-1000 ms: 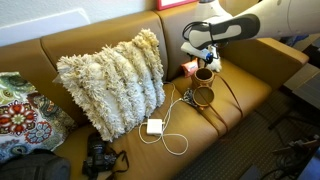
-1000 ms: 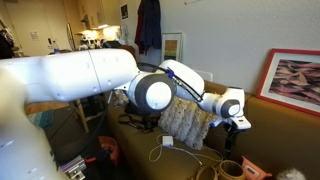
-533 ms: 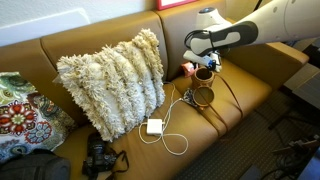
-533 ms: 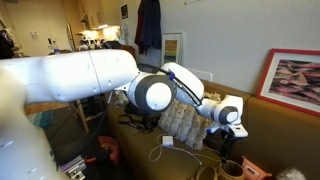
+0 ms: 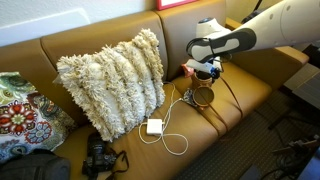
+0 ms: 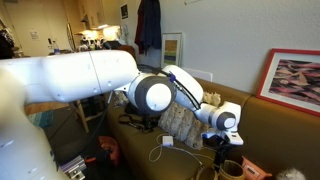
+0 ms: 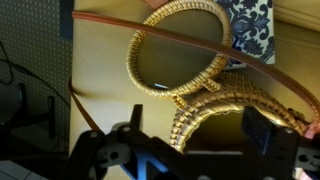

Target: Move the bag to the right

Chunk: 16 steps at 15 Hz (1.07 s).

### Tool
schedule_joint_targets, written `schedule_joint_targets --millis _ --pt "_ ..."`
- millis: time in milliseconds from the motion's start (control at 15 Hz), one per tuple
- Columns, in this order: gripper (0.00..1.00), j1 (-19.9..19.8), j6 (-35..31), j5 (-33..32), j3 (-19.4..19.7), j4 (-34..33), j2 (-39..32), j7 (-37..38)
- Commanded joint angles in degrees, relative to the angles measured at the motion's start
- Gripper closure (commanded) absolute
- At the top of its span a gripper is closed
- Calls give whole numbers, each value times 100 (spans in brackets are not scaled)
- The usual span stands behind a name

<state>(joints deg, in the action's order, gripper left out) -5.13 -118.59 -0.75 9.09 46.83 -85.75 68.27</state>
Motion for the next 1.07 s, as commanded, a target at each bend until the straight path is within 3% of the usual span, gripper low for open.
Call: schedule_joint_targets --millis 0,133,400,600,1000 --pt "0 7 262 75 -73 -223 0 -122" --pt "0 -49 -151 238 -236 -427 7 -118" --pt "0 -5 -157 341 -357 -910 84 -172" --pt "0 -17 -187 307 -340 -745 159 -87" --pt "0 -89 400 218 -84 -483 101 265"
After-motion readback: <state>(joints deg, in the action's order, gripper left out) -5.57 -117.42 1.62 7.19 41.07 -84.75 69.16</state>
